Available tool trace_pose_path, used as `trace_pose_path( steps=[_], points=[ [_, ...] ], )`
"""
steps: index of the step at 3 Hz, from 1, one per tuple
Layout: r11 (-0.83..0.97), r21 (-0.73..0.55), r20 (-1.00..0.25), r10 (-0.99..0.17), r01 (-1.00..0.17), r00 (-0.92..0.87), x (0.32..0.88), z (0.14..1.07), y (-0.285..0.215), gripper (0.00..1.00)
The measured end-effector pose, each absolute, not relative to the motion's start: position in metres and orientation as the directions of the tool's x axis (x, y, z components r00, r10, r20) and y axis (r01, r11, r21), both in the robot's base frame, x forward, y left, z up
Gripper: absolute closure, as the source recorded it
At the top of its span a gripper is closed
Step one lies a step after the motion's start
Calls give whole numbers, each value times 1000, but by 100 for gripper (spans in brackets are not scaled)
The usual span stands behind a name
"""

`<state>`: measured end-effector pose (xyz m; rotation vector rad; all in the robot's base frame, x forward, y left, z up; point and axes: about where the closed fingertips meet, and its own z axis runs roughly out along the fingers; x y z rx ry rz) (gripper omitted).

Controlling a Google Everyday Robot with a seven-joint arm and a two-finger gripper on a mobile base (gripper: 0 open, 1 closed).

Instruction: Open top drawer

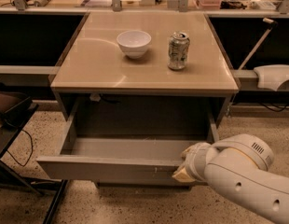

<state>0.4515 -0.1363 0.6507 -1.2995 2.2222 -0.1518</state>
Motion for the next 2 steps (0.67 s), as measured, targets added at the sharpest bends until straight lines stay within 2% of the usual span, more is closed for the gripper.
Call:
trace_pose_path(
  steps=[1,2],
  points=[
    [525,-363,-405,-833,-770,-377,452,651,-136,81],
    [525,-363,-405,-833,-770,-377,452,651,-136,58]
  ],
)
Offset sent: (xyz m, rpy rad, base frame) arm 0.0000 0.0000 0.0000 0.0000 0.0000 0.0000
